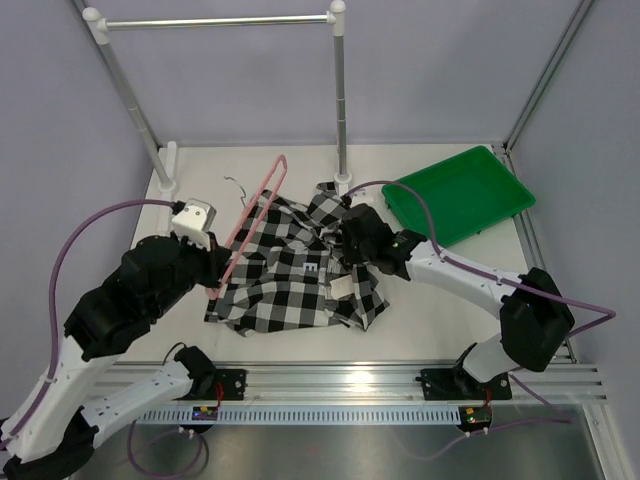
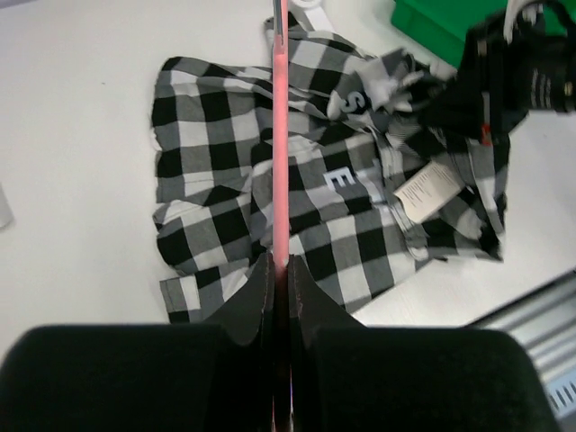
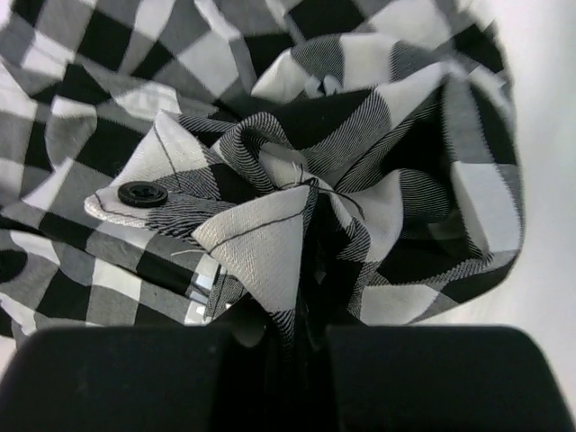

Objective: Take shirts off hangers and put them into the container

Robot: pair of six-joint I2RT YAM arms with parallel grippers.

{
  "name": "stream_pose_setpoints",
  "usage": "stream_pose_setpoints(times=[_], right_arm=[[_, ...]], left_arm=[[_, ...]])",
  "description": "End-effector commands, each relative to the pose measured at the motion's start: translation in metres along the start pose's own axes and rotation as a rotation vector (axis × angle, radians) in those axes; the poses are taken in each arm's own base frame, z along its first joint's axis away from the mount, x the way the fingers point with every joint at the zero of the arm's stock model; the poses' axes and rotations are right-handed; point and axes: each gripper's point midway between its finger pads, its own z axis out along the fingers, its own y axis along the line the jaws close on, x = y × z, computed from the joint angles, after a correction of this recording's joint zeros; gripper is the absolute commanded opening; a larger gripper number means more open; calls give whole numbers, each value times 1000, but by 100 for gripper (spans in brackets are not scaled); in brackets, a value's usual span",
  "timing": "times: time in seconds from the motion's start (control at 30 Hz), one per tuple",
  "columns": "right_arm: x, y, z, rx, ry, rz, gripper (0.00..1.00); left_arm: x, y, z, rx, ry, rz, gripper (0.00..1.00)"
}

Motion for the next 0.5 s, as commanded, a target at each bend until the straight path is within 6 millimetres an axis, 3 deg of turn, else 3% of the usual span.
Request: stream_pose_setpoints(times=[0.0,0.07,0.3,0.43,0.47], right_arm=[[13,19,6,-90,41,37,13],[20,23,7,-106,60,33,18],[20,31,-4,-161,70,16,59],[-3,33,-36,-203,-5,14,93],[-5,31,-43,-198,-10,12,97]], left_arm=[[-42,9,15,-98,-156,-49,0],[-48,13,22,-136,-162,-48,0],[-70,7,45,-160,-191,-54,0],[-84,3,59,-171,-201,-45,0],[-88,3,61,-172,-203,-44,0]])
